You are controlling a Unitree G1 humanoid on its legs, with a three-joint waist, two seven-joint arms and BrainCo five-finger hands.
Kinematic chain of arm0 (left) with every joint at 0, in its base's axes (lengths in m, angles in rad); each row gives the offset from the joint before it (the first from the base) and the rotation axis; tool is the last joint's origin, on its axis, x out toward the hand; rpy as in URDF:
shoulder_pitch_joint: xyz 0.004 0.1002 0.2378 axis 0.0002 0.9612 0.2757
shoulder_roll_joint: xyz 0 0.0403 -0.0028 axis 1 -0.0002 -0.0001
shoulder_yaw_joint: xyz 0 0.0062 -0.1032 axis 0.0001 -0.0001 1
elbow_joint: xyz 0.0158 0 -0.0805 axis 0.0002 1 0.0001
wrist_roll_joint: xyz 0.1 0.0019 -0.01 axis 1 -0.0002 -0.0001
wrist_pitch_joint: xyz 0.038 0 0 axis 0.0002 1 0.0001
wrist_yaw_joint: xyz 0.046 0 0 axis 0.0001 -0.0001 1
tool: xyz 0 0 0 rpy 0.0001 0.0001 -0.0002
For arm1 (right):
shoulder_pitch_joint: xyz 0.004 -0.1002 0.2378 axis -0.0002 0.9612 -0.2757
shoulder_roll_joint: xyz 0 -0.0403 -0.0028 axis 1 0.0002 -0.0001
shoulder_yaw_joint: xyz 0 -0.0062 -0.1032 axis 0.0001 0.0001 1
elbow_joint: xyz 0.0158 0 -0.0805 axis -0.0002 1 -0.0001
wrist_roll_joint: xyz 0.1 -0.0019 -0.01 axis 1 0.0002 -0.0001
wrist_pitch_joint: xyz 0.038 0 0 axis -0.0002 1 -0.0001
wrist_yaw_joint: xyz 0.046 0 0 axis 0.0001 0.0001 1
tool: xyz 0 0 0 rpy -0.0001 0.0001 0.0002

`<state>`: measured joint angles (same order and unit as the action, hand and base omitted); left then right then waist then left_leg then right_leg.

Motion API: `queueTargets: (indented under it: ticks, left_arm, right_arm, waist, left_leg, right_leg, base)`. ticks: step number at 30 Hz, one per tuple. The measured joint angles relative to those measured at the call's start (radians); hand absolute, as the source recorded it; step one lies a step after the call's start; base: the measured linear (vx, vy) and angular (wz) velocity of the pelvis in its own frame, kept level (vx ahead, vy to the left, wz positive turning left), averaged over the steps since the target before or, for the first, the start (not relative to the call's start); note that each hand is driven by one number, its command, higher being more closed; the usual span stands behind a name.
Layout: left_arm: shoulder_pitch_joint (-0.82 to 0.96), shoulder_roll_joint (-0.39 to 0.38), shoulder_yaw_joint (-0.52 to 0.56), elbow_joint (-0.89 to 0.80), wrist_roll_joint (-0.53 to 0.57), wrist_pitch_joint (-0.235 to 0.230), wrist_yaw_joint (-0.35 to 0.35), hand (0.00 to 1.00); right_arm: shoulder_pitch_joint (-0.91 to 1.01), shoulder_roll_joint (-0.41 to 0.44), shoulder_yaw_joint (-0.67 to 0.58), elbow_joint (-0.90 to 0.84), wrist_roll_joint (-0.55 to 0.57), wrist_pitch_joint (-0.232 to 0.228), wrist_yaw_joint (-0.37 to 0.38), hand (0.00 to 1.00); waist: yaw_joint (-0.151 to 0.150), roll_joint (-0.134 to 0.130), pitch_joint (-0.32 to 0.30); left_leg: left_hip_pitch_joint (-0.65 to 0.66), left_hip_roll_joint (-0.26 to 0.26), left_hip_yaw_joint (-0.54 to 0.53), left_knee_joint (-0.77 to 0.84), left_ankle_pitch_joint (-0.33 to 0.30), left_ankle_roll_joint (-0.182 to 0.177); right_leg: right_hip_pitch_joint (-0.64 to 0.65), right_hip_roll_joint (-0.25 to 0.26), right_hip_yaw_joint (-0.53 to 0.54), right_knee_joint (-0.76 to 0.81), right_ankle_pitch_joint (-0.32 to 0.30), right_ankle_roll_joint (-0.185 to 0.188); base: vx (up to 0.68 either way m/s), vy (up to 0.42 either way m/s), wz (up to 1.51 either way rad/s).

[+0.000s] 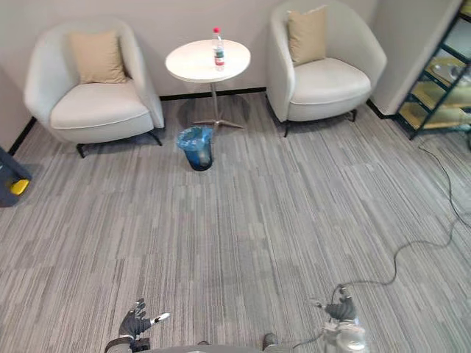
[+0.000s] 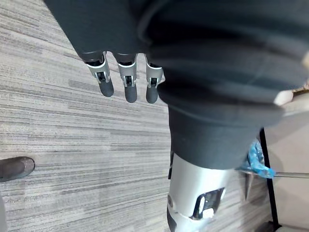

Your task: Gather rubbish on tea table into small bin, then transfer packed bag to large trash can.

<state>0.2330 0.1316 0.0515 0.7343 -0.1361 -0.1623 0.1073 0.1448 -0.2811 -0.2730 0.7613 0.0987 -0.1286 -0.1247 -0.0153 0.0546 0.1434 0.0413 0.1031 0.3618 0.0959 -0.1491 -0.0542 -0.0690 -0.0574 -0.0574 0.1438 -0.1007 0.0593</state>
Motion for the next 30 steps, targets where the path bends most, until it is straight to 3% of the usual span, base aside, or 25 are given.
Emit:
queueTargets:
  ticks: [3,6,7,8,10,12,13,14,15,16,17,18,19,20,21,22,25,28,29,30]
  left_arm:
    - [-0.012,0.0,-0.002,-0.001,-0.01,0.0,-0.001,0.0]
    - [-0.016,0.007,-0.004,-0.014,-0.011,0.001,0.0,0.0]
    - [-0.017,0.02,-0.006,-0.029,-0.011,0.001,0.001,0.0]
    - [-0.02,0.035,-0.01,-0.034,-0.012,0.001,0.002,0.0]
    - [-0.032,0.044,-0.011,-0.034,-0.023,0.001,0.003,0.0]
    - [-0.061,0.042,-0.011,-0.034,-0.031,0.001,0.004,0.0]
    - [-0.068,0.044,-0.012,-0.034,-0.031,0.0,0.003,0.0]
    - [-0.075,0.053,-0.012,-0.034,-0.031,0.0,0.004,0.0]
    - [-0.077,0.054,-0.012,-0.032,-0.031,0.0,0.004,0.0]
    - [-0.089,0.036,-0.013,-0.023,-0.03,-0.001,0.003,0.0]
    - [-0.102,0.037,-0.018,-0.024,-0.03,-0.001,0.003,0.0]
    - [-0.105,0.036,-0.019,-0.027,-0.03,-0.001,0.003,0.0]
    - [-0.103,0.033,-0.02,-0.027,-0.03,0.0,0.003,0.0]
    - [-0.097,0.029,-0.02,-0.027,-0.03,0.0,0.002,0.0]
    - [-0.094,0.029,-0.019,-0.024,-0.031,0.0,0.002,0.0]
    - [-0.095,0.03,-0.018,-0.025,-0.031,0.0,0.002,0.0]
    - [-0.095,0.027,-0.021,-0.043,-0.031,-0.001,0.001,0.0]
    - [-0.094,0.026,-0.009,-0.057,-0.031,-0.001,0.001,0.0]
    - [-0.085,0.022,-0.009,-0.059,-0.031,0.0,0.002,0.0]
    - [-0.064,0.012,-0.007,-0.067,-0.031,-0.001,0.002,0.0]
  right_arm:
    - [0.0,0.015,0.009,0.001,0.013,0.004,0.005,0.0]
    - [-0.023,0.028,0.024,0.002,0.017,0.007,0.019,0.0]
    - [-0.025,0.035,0.045,0.003,0.018,0.009,0.02,0.0]
    - [-0.028,0.039,0.056,0.004,0.02,0.01,0.024,0.0]
    - [-0.046,0.031,0.056,0.004,0.028,0.011,0.023,0.0]
    - [-0.063,0.012,0.057,0.004,0.039,0.011,0.022,0.0]
    - [-0.069,0.004,0.057,0.004,0.051,0.011,0.02,0.0]
    - [-0.066,0.003,0.065,0.003,0.057,0.011,0.019,0.0]
    - [-0.063,-0.002,0.071,0.003,0.057,0.011,0.019,0.0]
    - [-0.073,-0.017,0.078,0.0,0.057,0.012,0.017,0.0]
    - [-0.081,-0.006,0.079,-0.022,0.057,0.012,0.018,0.0]
    - [-0.081,0.0,0.079,-0.035,0.057,0.01,0.018,0.0]
    - [-0.084,0.007,0.09,-0.044,0.057,0.002,0.019,0.0]
    - [-0.089,0.008,0.101,-0.041,0.057,0.001,0.017,0.0]
    - [-0.094,0.016,0.123,-0.041,0.058,-0.001,0.014,0.0]
    - [-0.095,0.024,0.133,-0.042,0.058,-0.002,0.012,0.0]
    - [-0.099,0.029,0.133,-0.07,0.059,-0.019,0.011,0.0]
    - [-0.144,0.022,0.125,-0.079,0.06,-0.022,0.01,0.0]
    - [-0.143,0.017,0.125,-0.08,0.06,-0.021,0.01,0.0]
    - [-0.137,0.006,0.128,-0.081,0.06,-0.021,0.009,0.0]
  waist:
    - [-0.001,-0.014,0.018]
    - [-0.008,-0.009,0.041]
    - [-0.017,-0.019,0.056]
    - [-0.023,-0.012,0.061]
    - [-0.028,-0.004,0.076]
    - [-0.036,0.019,0.106]
    - [-0.047,0.029,0.116]
    - [-0.06,0.002,0.116]
    - [-0.067,-0.004,0.117]
    - [-0.074,0.026,0.118]
    - [-0.075,0.023,0.117]
    - [-0.073,0.023,0.117]
    - [-0.061,0.025,0.119]
    - [-0.047,0.034,0.124]
    - [-0.027,0.027,0.133]
    - [-0.018,0.01,0.144]
    - [0.009,-0.036,0.151]
    - [0.053,-0.034,0.159]
    - [0.064,-0.027,0.156]
    - [0.082,-0.005,0.143]
  left_leg:
    - [-0.013,-0.021,0.002,0.087,-0.083,0.01]
    - [0.015,-0.028,0.001,0.122,-0.134,0.031]
    - [0.047,-0.032,-0.004,0.12,-0.152,0.041]
    - [0.082,-0.031,-0.006,0.112,-0.158,0.036]
    - [0.117,-0.015,-0.007,0.089,-0.166,0.031]
    - [0.16,0.029,-0.017,0.054,-0.16,0.02]
    - [0.184,0.054,-0.037,0.03,-0.147,-0.002]
    - [0.213,0.054,-0.062,0.015,-0.137,-0.025]
    - [0.231,0.06,-0.072,0.015,-0.138,-0.051]
    - [0.229,0.108,-0.082,0.041,-0.124,-0.09]
    - [0.181,0.138,-0.099,0.144,-0.086,-0.119]
    - [0.145,0.156,-0.113,0.225,-0.063,-0.116]
    - [0.047,0.212,-0.134,0.458,0.034,-0.089]
    - [-0.04,0.256,-0.166,0.668,0.07,-0.07]
    - [-0.129,0.28,-0.19,0.889,0.021,-0.052]
    - [-0.18,0.265,-0.202,0.958,-0.016,-0.048]
    - [-0.34,0.18,-0.151,0.87,-0.045,-0.028]
    - [-0.452,0.08,-0.12,0.498,-0.036,-0.029]
    - [-0.441,0.038,-0.115,0.304,0.011,-0.036]
    - [-0.441,0.027,-0.119,0.195,0.083,-0.004]
  right_leg:
    - [-0.079,-0.05,0.003,0.221,-0.117,0.033]
    - [-0.181,-0.103,-0.05,0.507,-0.126,0.062]
    - [-0.222,-0.14,-0.097,0.622,-0.125,0.079]
    - [-0.243,-0.159,-0.144,0.652,-0.164,0.063]
    - [-0.307,-0.168,-0.21,0.63,-0.184,0.03]
    - [-0.362,-0.142,-0.28,0.527,-0.167,0.017]
    - [-0.39,-0.121,-0.3,0.406,-0.101,0.012]
    - [-0.396,-0.118,-0.289,0.289,0.002,-0.007]
    - [-0.392,-0.118,-0.285,0.297,0.098,-0.055]
    - [-0.397,-0.104,-0.31,0.372,0.048,-0.085]
    - [-0.395,-0.096,-0.324,0.409,-0.023,-0.094]
    - [-0.383,-0.088,-0.328,0.412,-0.047,-0.1]
    - [-0.327,-0.052,-0.328,0.375,-0.078,-0.113]
    - [-0.256,-0.007,-0.333,0.31,-0.08,-0.115]
    - [-0.142,0.041,-0.328,0.217,-0.075,-0.123]
    - [-0.054,0.053,-0.326,0.155,-0.074,-0.125]
    - [0.11,0.062,-0.311,0.02,-0.074,-0.124]
    - [0.197,0.071,-0.254,-0.053,-0.08,-0.11]
    - [0.249,0.076,-0.23,-0.082,-0.099,-0.081]
    - [0.293,0.096,-0.201,-0.097,-0.137,-0.05]
  base:
    - [0.12,0.073,-0.03]
    - [0.19,0.088,0.05]
    - [0.3,0.045,0.19]
    - [0.25,0.032,0.18]
    - [0.4,-0.039,0.15]
    - [0.45,-0.108,0.31]
    - [0.49,-0.182,0.58]
    - [0.52,-0.223,0.64]
    - [0.57,-0.288,0.47]
    - [0.56,-0.326,0.29]
    - [0.67,-0.433,0.18]
    - [0.56,-0.404,0.07]
    - [0.58,-0.404,-0.11]
    - [0.57,-0.345,-0.33]
    - [0.67,-0.343,-0.29]
    - [0.55,-0.246,-0.17]
    - [0.49,-0.201,-0.1]
    - [0.63,-0.061,-0.65]
    - [0.59,0.088,-0.66]
    - [0.6,0.137,-0.76]
